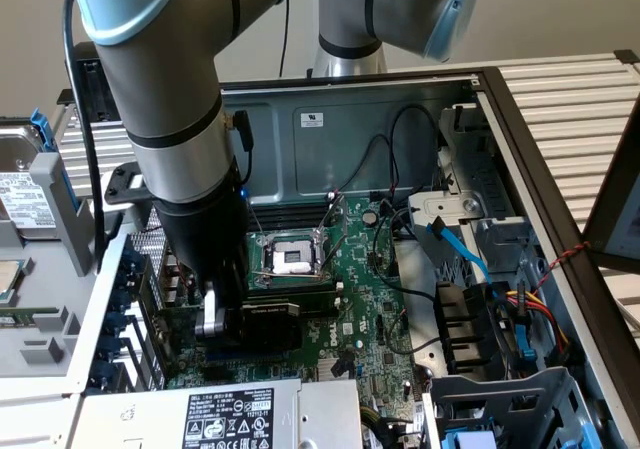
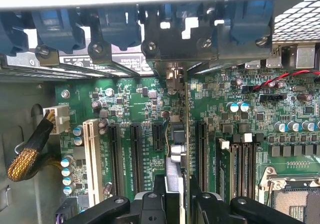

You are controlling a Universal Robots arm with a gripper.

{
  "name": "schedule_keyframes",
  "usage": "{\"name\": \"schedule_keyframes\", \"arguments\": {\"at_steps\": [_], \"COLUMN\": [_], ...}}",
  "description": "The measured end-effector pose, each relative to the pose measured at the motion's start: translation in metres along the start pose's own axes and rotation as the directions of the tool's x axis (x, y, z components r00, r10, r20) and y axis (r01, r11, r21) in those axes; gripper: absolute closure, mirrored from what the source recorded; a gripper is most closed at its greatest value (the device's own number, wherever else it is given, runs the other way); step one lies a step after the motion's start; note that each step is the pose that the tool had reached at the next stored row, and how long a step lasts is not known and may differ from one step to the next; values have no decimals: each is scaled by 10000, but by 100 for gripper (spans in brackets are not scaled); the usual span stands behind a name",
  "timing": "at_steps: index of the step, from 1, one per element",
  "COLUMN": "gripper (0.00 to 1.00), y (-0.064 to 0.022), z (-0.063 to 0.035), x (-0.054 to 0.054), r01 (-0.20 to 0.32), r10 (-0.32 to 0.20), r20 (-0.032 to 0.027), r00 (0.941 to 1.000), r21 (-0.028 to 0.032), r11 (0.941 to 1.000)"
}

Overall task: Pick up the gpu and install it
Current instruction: 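Insert the gpu into the slot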

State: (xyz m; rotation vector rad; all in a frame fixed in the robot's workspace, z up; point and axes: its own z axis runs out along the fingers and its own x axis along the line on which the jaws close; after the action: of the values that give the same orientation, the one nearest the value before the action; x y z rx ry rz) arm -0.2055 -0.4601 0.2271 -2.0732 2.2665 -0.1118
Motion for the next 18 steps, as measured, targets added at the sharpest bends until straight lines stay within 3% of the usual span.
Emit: {"name": "schedule_keyframes", "arguments": {"at_steps": [16, 18], "gripper": [72, 66], "y": [1, 2], "z": [-7, -24], "x": [1, 1], "r01": [-1, -6], "r10": [1, 6], "r20": [-6, -4], "r00": [10000, 10000], "r21": [-4, -2], "r11": [10000, 10000]}}
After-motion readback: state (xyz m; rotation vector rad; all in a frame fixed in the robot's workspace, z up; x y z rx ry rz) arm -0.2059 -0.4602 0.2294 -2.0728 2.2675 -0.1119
